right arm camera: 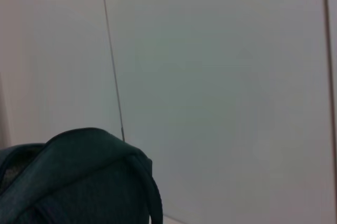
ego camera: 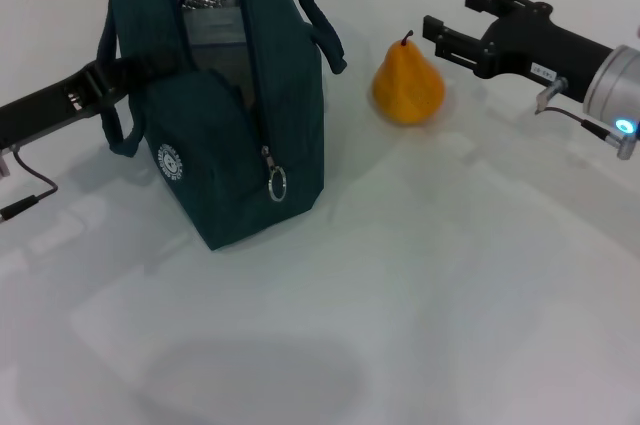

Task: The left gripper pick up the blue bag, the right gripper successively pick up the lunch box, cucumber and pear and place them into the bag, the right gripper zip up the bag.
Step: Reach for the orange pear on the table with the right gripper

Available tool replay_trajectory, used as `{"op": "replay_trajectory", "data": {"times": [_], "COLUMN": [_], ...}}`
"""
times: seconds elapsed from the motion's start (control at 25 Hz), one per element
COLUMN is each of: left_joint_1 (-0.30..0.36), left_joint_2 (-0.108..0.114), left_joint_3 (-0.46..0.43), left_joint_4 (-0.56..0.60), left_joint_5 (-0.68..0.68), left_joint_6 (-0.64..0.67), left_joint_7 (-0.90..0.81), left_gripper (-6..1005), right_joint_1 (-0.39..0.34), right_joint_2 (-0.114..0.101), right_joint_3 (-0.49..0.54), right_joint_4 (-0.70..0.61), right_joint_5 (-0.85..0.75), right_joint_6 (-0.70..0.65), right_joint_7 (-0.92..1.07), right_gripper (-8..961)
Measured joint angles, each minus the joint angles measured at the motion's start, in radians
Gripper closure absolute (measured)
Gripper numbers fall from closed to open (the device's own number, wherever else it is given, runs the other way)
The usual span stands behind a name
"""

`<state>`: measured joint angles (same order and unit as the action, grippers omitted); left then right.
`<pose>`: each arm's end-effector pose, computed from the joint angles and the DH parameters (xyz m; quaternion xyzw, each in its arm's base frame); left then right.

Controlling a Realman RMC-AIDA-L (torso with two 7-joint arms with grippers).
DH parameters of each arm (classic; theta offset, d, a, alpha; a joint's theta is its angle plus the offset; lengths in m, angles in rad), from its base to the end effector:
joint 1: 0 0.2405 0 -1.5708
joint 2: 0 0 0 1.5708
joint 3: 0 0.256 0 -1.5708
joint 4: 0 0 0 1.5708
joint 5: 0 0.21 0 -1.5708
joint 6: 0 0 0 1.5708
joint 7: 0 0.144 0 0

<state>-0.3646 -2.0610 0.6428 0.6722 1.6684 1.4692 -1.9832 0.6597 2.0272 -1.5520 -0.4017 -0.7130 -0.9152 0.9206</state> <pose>-0.3026 0.3204 0.0488 -0.7250 -0.5230 -0.4163 0.1658 0.2064 0.4098 -0.0419 -0.8750 0.1801 0.3141 0.3215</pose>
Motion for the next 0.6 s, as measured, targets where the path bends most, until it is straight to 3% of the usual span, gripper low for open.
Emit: {"op": "replay_trajectory", "data": {"times": [0.6], "left_joint_1": [-0.030], "left_joint_2": [-0.015], "left_joint_3": [0.000], "left_joint_4": [-0.002], "left_joint_5": [0.011], "left_joint_6": [-0.006], "left_joint_7": [0.000], "left_gripper": [964], "right_joint_1": [0.100], "right_joint_2": [0.001], "right_joint_3": [-0.016], "right_joint_4": [0.100], "right_joint_5": [0.003], "right_joint_6": [0.052], "right_joint_7": [-0.021], "right_gripper": [242]}}
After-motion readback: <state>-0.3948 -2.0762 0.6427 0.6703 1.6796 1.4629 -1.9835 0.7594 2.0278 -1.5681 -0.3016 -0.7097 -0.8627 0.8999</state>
